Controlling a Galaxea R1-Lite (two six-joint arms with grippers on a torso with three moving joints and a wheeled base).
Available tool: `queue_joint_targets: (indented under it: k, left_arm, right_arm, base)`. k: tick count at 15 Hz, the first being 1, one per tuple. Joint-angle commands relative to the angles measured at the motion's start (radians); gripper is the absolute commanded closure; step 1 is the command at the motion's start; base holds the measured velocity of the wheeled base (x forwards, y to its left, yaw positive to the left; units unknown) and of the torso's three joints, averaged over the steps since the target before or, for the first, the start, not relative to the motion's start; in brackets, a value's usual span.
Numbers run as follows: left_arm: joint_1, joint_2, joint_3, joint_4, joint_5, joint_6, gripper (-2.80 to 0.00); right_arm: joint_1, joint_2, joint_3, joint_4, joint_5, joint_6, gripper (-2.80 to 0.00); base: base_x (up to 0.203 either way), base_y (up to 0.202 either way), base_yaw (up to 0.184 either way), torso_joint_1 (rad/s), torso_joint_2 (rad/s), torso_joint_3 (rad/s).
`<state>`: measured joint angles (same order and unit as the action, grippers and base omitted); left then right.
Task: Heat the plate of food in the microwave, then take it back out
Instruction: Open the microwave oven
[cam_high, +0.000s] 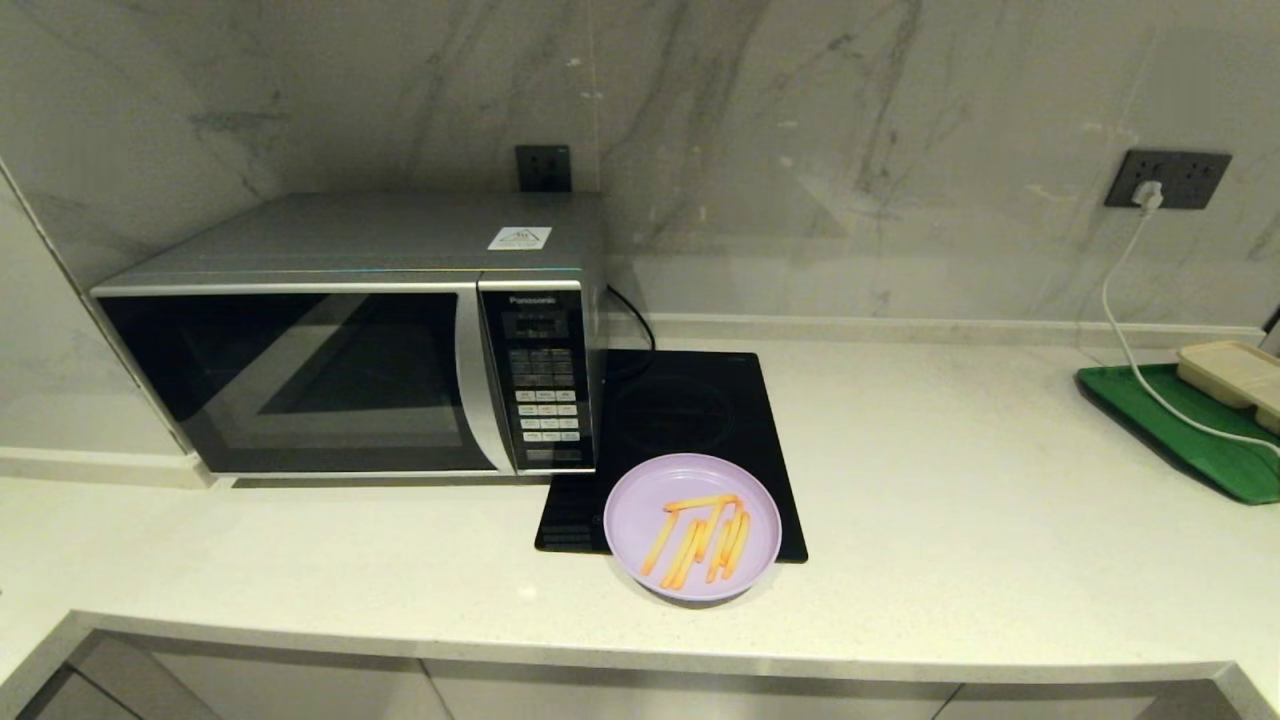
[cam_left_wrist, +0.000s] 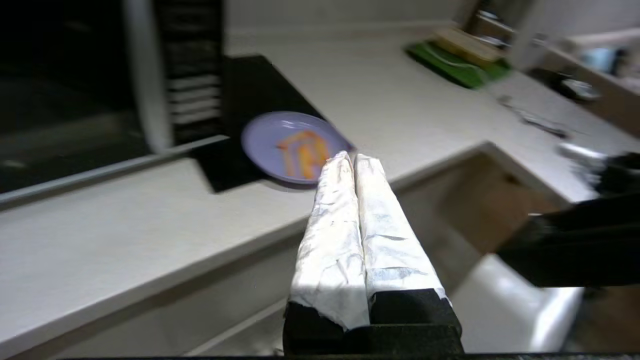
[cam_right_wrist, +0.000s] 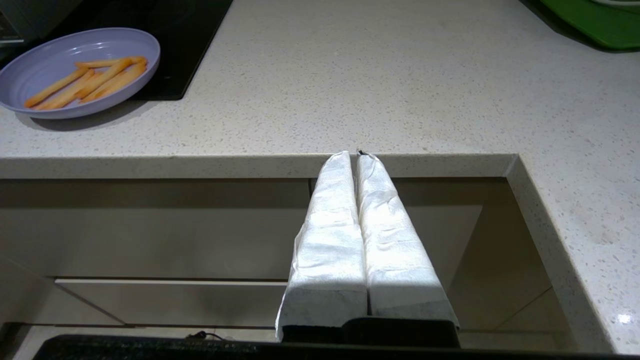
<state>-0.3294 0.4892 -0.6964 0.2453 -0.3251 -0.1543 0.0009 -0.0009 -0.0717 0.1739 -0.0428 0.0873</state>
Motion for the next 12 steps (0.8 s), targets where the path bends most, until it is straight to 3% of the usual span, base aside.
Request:
queue_joint_targets:
  k: [1, 3, 5, 8, 10, 12]
  left_arm:
    - [-0.147, 0.285, -0.057, -0.024, -0.040, -0.086, 0.00]
    - [-0.182, 0.401, -0.073, -0.049, -0.157, -0.125, 0.00]
    - [-0.175, 0.510, -0.120, -0.078, -0.210, -0.136, 0.00]
    - [-0.015, 0.687, -0.299, -0.120, -0.261, -0.124, 0.00]
    - [0.114, 0.807, -0.352, -0.128, -0.317, -0.077, 0.00]
    - [0.273, 0.890, -0.349, -0.129, -0.473, 0.017, 0.00]
  right_arm:
    - [0.001, 0.001, 0.000, 0.001, 0.000, 0.000, 0.00]
    - [0.001, 0.001, 0.000, 0.002, 0.000, 0.000, 0.00]
    - [0.001, 0.001, 0.000, 0.002, 0.000, 0.000, 0.00]
    - [0.001, 0.001, 0.000, 0.001, 0.000, 0.000, 0.00]
    - [0.001, 0.001, 0.000, 0.001, 0.000, 0.000, 0.00]
    - [0.001, 0.001, 0.000, 0.001, 0.000, 0.002, 0.00]
  base:
    - [0.000, 0.000, 0.000, 0.000, 0.00, 0.000]
    - [0.000, 0.000, 0.000, 0.000, 0.00, 0.000]
    - [0.000, 0.000, 0.000, 0.000, 0.00, 0.000]
    - [0.000, 0.000, 0.000, 0.000, 0.00, 0.000]
    - [0.000, 0.000, 0.000, 0.000, 0.00, 0.000]
    - [0.000, 0.000, 0.000, 0.000, 0.00, 0.000]
